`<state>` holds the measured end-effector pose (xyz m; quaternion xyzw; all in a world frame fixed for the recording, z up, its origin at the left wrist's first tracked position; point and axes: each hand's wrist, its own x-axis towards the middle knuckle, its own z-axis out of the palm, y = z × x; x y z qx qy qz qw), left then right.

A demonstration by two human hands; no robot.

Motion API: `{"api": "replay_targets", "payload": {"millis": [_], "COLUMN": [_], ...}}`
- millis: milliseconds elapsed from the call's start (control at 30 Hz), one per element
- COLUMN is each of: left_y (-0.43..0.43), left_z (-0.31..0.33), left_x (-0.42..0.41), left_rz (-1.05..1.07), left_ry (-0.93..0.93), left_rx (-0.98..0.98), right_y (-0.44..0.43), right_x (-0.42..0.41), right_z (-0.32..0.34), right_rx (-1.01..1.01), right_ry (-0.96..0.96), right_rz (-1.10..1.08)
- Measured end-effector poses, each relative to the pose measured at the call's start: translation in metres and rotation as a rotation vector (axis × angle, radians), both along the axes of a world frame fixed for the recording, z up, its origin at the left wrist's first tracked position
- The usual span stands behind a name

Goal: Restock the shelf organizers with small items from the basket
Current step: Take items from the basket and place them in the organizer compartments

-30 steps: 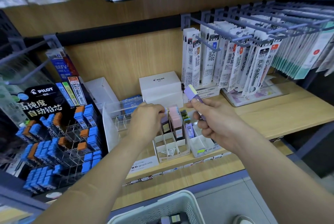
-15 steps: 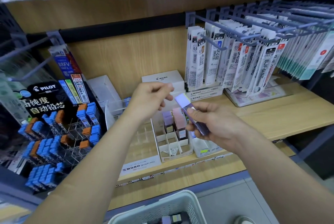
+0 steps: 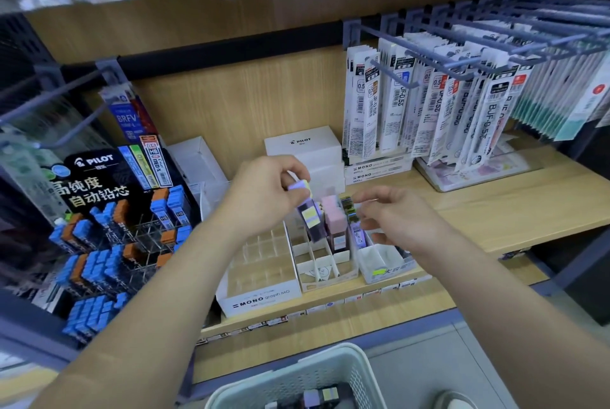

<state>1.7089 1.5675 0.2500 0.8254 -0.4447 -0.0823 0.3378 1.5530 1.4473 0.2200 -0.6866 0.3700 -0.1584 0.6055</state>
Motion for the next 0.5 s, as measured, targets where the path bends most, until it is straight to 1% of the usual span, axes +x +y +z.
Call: {"api": "replay_targets", "payload": {"millis": [133,200,333,400,500], "left_y": [0.001,0.001,0.001,0.0,-0.003], "left_z": [-0.023,-0.032,-0.046,-0.049,-0.057], "left_x": [-0.001,-0.001,-0.003,-0.003,-0.002], "left_rz": [0.024,0.023,-0.011,-0.021,-0.077], "left_ry": [-0.097,-0.153,-0.319,-0.339,-0.386], "left_rx": [-0.022,-0.039,-0.104,-0.127,-0.085], "right_y": [0.003,0.002,0.0,0.0,0.001], "right_x": [0.004,0.006,0.009,0.009,0.007], "right_z": [-0.009,-0.012,-0.023,-0.027,-0.031], "right_rx": [-0.337,-0.468,-0.547,-0.594,-0.678], "right_ry": [0.091,0.132,0.18,0.23,0.271], "right_rz": [0.103,0.15,0.251,0.311,0.353]}}
